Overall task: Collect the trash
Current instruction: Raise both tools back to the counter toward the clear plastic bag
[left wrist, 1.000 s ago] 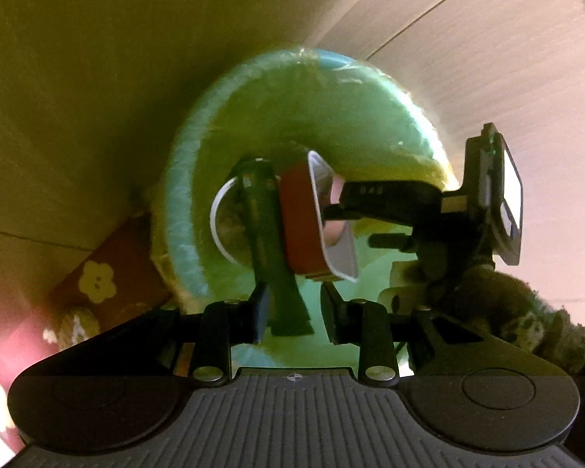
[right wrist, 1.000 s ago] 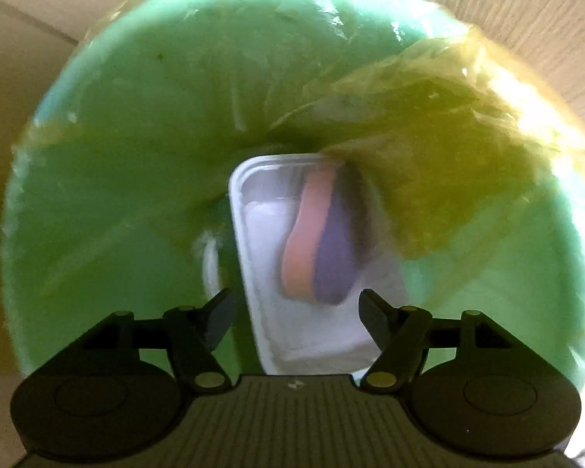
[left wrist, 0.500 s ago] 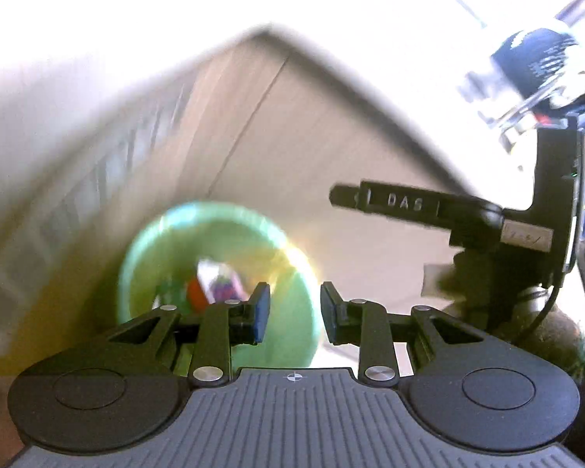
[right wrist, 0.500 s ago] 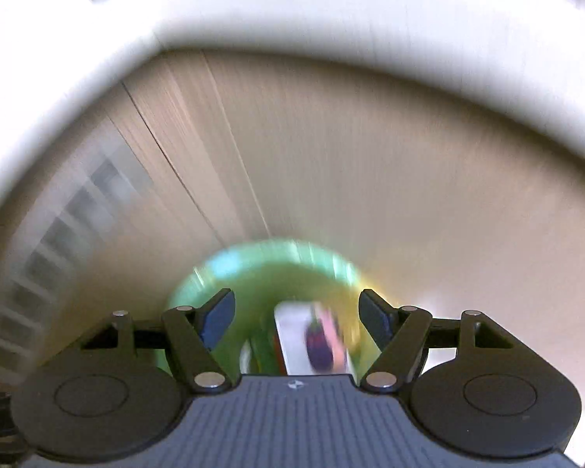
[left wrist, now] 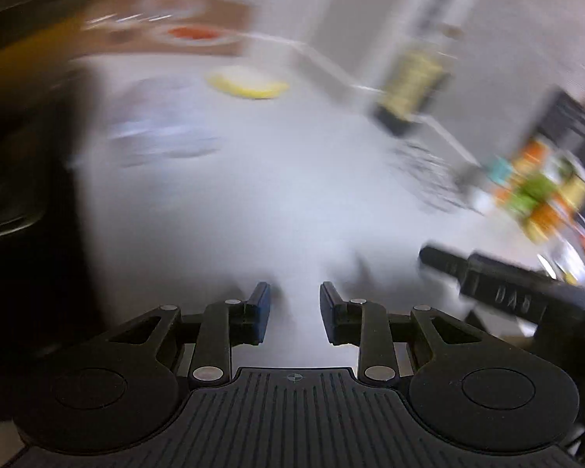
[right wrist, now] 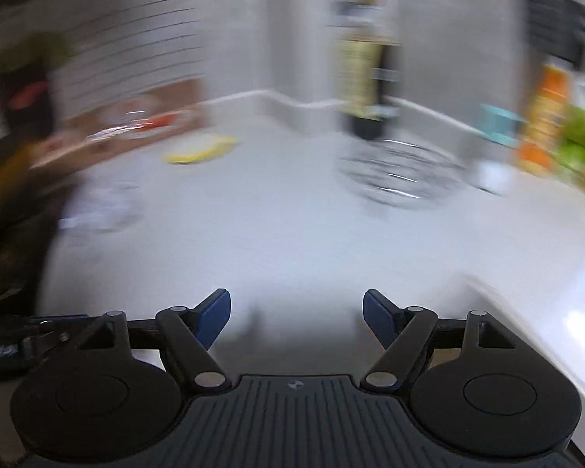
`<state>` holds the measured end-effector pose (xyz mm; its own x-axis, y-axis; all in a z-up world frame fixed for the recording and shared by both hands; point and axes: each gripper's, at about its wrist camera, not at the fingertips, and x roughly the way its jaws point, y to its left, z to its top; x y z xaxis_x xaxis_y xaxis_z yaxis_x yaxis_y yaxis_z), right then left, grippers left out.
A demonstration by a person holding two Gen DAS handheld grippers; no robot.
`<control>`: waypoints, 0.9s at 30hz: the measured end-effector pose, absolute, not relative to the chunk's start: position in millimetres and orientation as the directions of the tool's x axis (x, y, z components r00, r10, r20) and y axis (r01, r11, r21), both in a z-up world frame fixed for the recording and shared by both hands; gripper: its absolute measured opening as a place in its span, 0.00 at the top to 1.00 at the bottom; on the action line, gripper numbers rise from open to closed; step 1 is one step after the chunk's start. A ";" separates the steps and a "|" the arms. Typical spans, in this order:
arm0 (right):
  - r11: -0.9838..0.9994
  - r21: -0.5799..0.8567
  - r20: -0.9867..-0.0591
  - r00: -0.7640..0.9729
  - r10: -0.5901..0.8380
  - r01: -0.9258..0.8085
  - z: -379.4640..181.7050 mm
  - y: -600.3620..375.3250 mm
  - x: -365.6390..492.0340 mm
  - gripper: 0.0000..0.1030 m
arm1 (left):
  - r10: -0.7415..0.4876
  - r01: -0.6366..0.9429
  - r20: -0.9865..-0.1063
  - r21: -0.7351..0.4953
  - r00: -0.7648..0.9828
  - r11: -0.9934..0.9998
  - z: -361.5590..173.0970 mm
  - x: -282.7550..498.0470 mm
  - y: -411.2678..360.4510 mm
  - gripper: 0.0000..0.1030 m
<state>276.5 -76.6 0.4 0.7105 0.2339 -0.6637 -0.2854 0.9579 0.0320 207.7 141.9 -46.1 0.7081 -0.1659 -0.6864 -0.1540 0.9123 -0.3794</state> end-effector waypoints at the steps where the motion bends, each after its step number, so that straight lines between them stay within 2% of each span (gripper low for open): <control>1: 0.946 0.039 -0.659 0.703 0.266 -0.322 -0.6 -60.1 287.0 0.26 | -0.156 -0.176 -0.691 -0.385 0.706 0.906 -43.2 201.9 152.9 0.72; 5: 0.878 0.052 -0.704 0.606 0.370 -0.475 -11.7 22.3 333.1 0.26 | -0.111 -0.191 -0.668 -0.362 0.736 0.912 -39.2 177.7 177.8 0.72; 9: 0.846 0.051 -0.727 0.561 0.396 -0.530 -31.9 97.7 371.5 0.27 | -0.083 -0.198 -0.647 -0.349 0.758 0.916 -35.7 158.2 204.7 0.72; 16: 0.858 0.080 -0.773 0.512 0.375 -0.507 -69.9 171.3 424.3 0.27 | -0.101 -0.205 -0.617 -0.405 0.780 0.891 -39.9 137.6 240.1 0.72; 18: 0.869 0.121 -0.781 0.494 0.382 -0.480 -73.7 172.8 430.1 0.31 | -0.113 -0.205 -0.604 -0.431 0.789 0.879 -40.8 139.1 243.5 0.72; 20: 0.865 0.127 -0.786 0.482 0.387 -0.486 -73.0 172.0 426.6 0.63 | -0.130 -0.197 -0.591 -0.456 0.796 0.868 -42.3 140.2 246.6 0.72; 21: 0.855 0.132 -0.794 0.463 0.394 -0.502 -71.2 171.5 423.6 0.69 | -0.140 -0.190 -0.587 -0.464 0.797 0.865 -44.9 138.0 247.9 0.72; 22: 0.850 0.126 -0.797 0.458 0.394 -0.512 -68.4 168.2 418.5 0.80 | -0.151 -0.181 -0.584 -0.470 0.797 0.864 -46.1 139.3 247.3 0.72; 23: 0.847 0.110 -0.798 0.462 0.387 -0.520 -66.2 164.7 413.4 0.84 | -0.167 -0.166 -0.581 -0.475 0.797 0.864 -46.0 140.5 245.6 0.72; 27: 0.846 0.066 -0.811 0.465 0.355 -0.529 -60.7 137.3 387.3 0.86 | -0.220 -0.114 -0.572 -0.489 0.790 0.865 -46.2 147.9 236.9 0.72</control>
<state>387.3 137.3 -60.7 0.4653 0.3546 -0.8110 -0.5289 0.8461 0.0665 147.9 236.9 -46.2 0.7898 -0.2202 -0.5725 -0.1137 0.8646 -0.4894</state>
